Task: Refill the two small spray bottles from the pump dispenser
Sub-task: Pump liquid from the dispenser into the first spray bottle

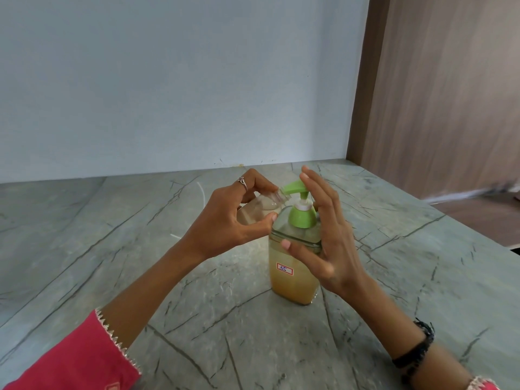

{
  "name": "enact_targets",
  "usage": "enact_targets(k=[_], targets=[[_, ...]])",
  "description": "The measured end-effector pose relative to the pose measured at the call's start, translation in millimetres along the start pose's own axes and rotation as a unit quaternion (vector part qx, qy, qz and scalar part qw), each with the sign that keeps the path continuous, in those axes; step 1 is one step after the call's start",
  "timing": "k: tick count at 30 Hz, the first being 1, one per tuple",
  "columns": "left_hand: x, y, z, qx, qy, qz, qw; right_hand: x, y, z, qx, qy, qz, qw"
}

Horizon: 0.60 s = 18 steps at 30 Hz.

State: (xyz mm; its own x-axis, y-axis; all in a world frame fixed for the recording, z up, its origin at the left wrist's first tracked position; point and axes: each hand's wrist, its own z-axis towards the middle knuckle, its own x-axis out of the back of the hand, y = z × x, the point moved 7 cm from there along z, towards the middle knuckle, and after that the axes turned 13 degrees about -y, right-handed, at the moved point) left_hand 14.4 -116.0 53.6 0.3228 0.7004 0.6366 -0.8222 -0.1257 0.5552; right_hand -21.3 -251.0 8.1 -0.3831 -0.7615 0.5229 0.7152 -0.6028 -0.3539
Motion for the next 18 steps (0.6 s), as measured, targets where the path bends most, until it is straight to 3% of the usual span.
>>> enact_targets(k=[18], targets=[[-4.1,-5.4,-0.8,0.003,-0.004,0.004,1.0,2.7,0.2,3.3,-0.008,0.029,0.018,0.999]])
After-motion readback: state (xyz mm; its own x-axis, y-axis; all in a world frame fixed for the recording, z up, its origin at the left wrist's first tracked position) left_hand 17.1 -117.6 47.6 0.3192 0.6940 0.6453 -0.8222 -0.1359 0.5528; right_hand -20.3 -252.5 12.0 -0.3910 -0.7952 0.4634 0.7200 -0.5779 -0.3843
